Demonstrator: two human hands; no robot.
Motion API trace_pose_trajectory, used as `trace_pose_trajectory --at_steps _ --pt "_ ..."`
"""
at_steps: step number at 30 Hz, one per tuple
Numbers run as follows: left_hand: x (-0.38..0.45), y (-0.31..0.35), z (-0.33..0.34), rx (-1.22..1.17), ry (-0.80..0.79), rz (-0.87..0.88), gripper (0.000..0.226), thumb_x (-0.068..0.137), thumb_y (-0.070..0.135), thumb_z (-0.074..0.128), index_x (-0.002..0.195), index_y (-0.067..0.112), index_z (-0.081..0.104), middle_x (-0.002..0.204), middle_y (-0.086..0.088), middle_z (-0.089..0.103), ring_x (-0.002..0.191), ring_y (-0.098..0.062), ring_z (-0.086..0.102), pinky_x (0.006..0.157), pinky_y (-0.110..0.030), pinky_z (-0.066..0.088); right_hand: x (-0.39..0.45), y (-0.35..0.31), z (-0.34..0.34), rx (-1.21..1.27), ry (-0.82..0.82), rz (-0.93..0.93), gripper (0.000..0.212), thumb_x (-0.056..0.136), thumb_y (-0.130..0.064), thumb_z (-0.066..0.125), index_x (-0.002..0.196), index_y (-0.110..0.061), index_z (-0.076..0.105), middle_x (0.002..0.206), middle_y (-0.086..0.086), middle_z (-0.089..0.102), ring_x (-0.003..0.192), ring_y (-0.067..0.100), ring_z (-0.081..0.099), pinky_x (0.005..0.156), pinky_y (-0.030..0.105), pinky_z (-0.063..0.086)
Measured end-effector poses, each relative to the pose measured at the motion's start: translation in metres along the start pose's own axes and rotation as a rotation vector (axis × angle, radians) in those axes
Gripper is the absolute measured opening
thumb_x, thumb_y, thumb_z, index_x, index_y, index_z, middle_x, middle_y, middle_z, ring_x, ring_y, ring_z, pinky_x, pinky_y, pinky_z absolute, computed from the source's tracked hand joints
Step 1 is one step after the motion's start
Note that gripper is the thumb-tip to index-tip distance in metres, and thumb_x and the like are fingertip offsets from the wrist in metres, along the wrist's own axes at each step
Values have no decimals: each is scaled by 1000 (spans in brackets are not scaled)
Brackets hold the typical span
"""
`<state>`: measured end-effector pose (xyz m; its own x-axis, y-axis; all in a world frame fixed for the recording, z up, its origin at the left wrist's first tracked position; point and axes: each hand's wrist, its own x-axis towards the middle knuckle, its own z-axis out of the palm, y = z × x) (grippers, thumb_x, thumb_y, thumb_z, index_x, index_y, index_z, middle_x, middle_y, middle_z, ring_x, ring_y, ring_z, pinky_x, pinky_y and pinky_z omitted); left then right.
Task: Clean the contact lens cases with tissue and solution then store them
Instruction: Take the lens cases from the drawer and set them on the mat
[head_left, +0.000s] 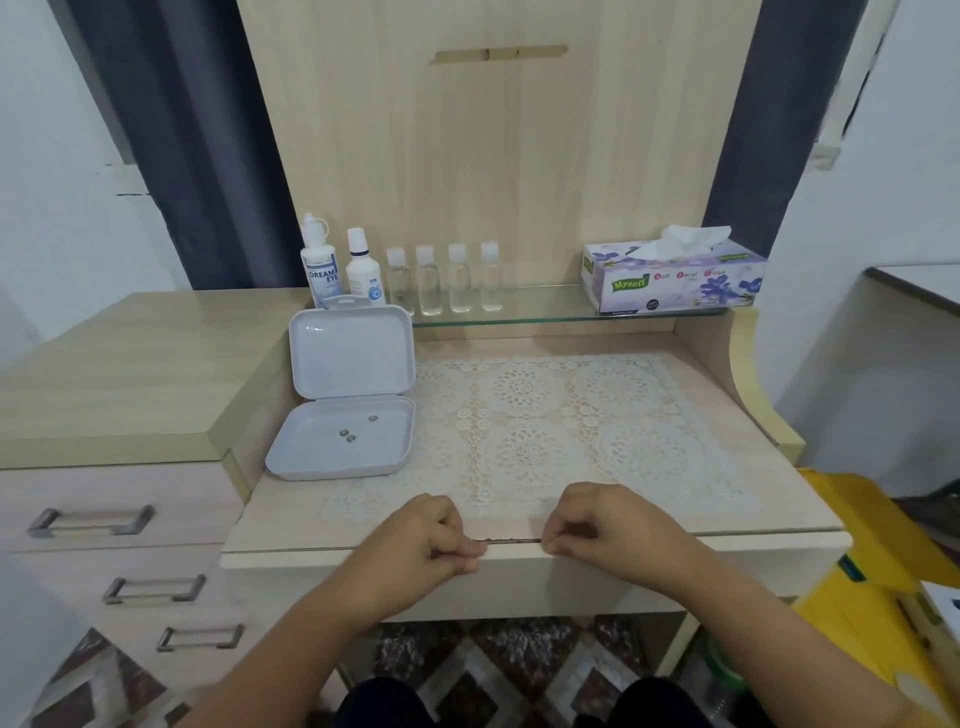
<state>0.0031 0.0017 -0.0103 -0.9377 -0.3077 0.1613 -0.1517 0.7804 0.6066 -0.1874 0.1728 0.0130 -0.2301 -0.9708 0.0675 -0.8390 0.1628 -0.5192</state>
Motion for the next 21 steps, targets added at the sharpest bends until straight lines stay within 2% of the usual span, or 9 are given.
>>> trace_pose_trajectory --at_steps 5,8,12,16,21 --pt "-4 4 2 92 41 76 10 87 34 67 89 28 74 81 19 44 85 -1 44 74 -11 35 -4 -1 3 -53 -3 -15 16 89 -34 66 99 -28 76 88 -19 57 83 -1 54 72 15 42" --pt "-5 8 3 131 72 153 10 88 32 66 89 24 73 80 21 42 84 0 43 73 -10 35 -4 -5 5 -102 5 -18 18 92 -33 62 102 -27 75 98 -14 62 91 -3 52 77 16 42" --pt "-3 4 5 147 45 133 12 87 31 67 92 25 75 84 22 44 89 2 42 76 -11 35 -3 -6 8 -127 20 8 19 96 -29 56 103 -24 73 93 -22 53 90 -5 46 73 8 35" --pt "-3 7 4 84 35 63 13 89 27 66 98 25 75 87 21 50 95 2 43 83 -11 34 -1 -7 12 -154 23 36 21 97 -29 51 102 -25 71 91 -21 49 89 -3 44 77 18 37" --pt "-5 10 0 52 40 -25 16 94 24 58 99 25 73 90 21 58 98 4 46 87 -12 35 -4 -11 12 -199 -3 31 20 98 -28 47 95 -25 67 91 -17 50 89 -1 43 74 19 35"
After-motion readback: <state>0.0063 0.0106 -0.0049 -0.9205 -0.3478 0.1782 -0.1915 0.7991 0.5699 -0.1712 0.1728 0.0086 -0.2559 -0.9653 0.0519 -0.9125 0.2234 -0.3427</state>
